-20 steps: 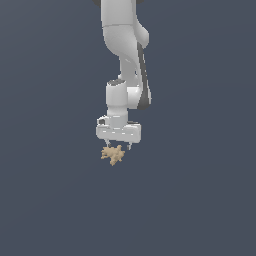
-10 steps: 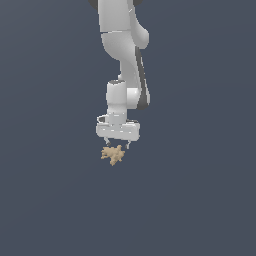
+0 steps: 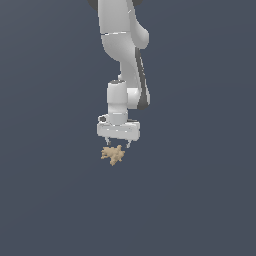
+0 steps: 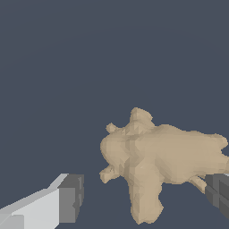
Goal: Pick up the object and move it to a goal position.
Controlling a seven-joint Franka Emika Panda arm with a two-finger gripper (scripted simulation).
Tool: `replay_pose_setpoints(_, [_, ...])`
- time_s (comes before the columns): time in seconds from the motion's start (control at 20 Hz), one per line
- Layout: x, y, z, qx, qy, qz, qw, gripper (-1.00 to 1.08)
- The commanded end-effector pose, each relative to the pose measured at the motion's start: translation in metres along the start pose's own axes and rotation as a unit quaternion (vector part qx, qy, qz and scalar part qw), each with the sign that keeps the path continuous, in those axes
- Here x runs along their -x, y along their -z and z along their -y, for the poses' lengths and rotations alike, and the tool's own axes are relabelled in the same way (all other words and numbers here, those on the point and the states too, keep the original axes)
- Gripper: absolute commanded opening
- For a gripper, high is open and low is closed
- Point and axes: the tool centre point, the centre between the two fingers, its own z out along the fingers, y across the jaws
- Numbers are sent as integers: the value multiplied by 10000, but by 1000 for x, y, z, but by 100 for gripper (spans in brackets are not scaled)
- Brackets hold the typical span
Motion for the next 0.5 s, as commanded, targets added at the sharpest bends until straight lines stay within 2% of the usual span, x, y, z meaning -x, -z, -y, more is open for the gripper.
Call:
replay_pose_setpoints(0.0, [9, -2, 5, -31, 86, 75, 9999, 108])
replay_pose_setpoints(0.15, [14, -3, 7, -50, 124, 98, 9999, 108])
replay_pose_setpoints(0.45, [16, -1, 4, -59, 46, -28, 10000, 108])
